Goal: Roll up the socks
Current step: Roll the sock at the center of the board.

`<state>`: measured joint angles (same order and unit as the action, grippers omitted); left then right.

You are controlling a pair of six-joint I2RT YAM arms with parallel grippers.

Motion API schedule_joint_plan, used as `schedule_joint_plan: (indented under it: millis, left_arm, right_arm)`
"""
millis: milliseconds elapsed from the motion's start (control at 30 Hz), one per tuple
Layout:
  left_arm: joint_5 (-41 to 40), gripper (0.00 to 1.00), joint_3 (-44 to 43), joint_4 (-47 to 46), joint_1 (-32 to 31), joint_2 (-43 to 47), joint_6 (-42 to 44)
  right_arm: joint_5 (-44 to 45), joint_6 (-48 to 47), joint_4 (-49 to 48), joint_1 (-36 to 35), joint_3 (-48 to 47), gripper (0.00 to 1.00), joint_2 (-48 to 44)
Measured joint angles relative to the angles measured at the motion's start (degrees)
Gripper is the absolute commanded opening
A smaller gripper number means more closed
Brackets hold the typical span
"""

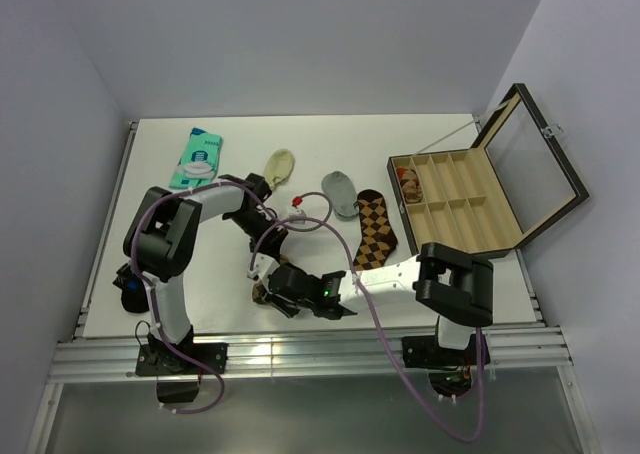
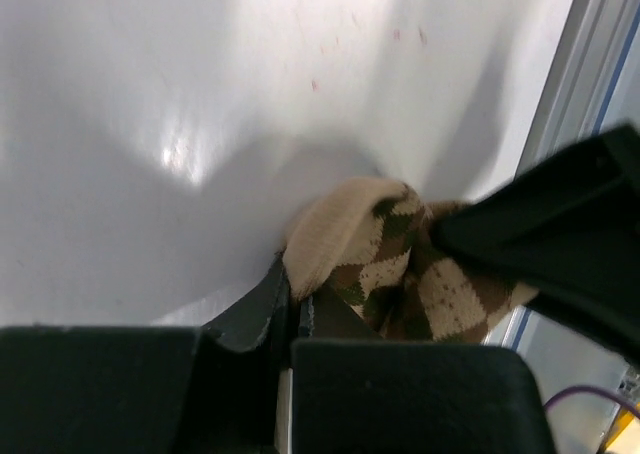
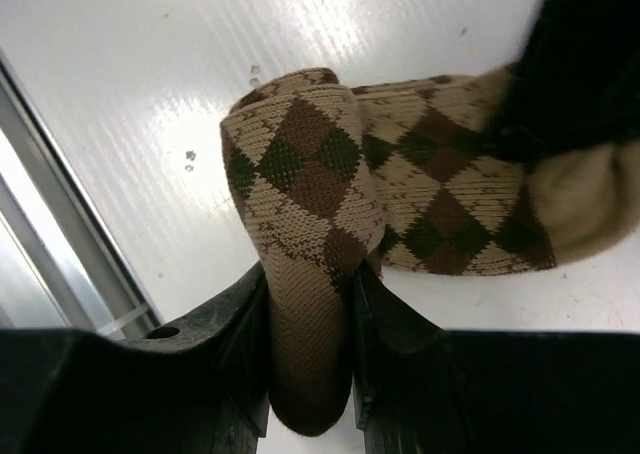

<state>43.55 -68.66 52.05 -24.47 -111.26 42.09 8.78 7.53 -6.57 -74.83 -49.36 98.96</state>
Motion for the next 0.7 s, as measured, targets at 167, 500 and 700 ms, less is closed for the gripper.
schedule_joint_plan:
  millis: [167,500,700]
  left_arm:
    - [-0.72,0.00,-1.95,-1.44,-1.14,-0.22,-4.59]
    - [-2.60,0.26,-1.62,-4.92,-1.44,-0.74,-8.52]
    - [-3.50,0.42,-0.44,-8.31,-1.38,1.53,-10.29]
  right_arm:
    - [-4.15,-1.01,4.87,1.05,-2.12,0.21,-0.04]
    - [-21.81,2.29,2.03,10.10,-3.13,0.22,2.84]
    - [-31.41,3.34,-0.26,14.05,-3.82,0.22,5.31]
